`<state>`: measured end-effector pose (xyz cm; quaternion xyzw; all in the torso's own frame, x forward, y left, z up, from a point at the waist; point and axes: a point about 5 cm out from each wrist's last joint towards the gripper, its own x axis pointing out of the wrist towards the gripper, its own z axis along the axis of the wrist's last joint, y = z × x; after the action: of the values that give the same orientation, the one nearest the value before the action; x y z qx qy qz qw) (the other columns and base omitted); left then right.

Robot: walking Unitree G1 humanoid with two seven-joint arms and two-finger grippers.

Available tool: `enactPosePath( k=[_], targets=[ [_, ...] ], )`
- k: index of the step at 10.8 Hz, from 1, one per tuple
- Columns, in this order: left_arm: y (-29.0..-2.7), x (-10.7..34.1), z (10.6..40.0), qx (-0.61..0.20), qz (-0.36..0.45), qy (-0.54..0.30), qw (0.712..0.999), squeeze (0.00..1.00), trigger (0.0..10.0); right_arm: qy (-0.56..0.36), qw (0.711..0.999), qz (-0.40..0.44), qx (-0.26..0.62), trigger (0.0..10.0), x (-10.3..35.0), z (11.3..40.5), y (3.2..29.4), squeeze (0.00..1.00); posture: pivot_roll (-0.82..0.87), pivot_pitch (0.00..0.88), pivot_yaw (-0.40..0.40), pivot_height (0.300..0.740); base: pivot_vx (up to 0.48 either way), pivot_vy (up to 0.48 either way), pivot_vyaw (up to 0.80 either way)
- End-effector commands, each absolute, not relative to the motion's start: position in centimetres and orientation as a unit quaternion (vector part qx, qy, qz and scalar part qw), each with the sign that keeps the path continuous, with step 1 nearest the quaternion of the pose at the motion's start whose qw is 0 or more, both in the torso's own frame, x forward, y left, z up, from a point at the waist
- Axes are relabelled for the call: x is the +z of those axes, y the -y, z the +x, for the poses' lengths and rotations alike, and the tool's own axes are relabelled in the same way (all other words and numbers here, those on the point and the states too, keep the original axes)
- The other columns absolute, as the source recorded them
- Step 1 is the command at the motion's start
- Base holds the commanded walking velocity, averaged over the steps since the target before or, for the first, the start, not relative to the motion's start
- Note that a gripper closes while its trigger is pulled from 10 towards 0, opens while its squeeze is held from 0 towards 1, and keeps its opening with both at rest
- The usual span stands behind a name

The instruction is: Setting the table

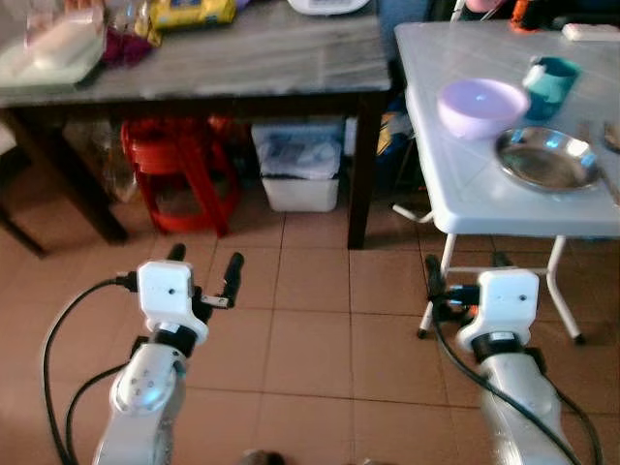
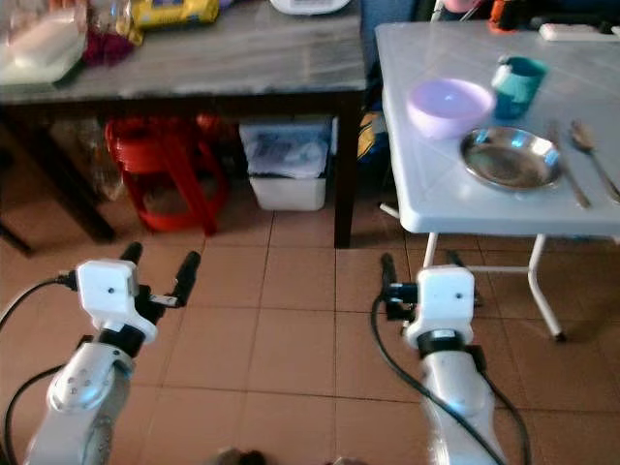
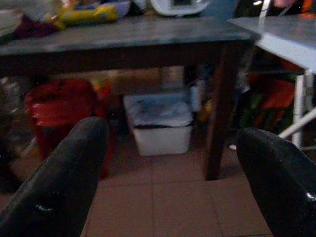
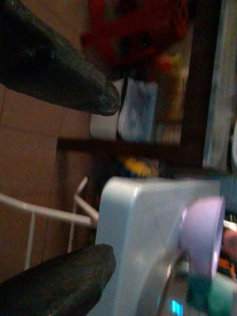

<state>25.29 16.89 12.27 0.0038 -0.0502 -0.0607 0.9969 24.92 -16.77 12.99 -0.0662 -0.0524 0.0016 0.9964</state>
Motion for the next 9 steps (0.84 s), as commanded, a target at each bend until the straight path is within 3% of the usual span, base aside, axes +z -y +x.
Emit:
enactPosePath(
  k=[1, 7, 9],
  targets=[
    [-17.03, 12.33, 25.16, -0.058, 0.0, 0.048, 0.997, 0.0, 10.0, 0.052, 0.996, -0.067, -0.001, 10.0, 12.97, 24.72, 17.05, 0.0, -0.07, 0.168, 0.063, 0.74, 0.0, -0.48, 0.0],
    [-16.72, 12.35, 25.12, -0.067, 0.001, 0.043, 0.997, 0.0, 10.0, 0.054, 0.996, -0.07, -0.003, 10.0, 13.04, 24.62, 17.08, 0.0, -0.08, 0.178, 0.071, 0.74, 0.0, -0.48, 0.0],
    [-16.67, 12.19, 25.09, -0.063, -0.017, 0.043, 0.997, 0.0, 10.0, 0.055, 0.996, -0.07, -0.003, 10.0, 13.06, 24.67, 17.04, 0.0, -0.08, 0.179, 0.065, 0.74, 0.0, 0.0, 0.0]
  ],
)
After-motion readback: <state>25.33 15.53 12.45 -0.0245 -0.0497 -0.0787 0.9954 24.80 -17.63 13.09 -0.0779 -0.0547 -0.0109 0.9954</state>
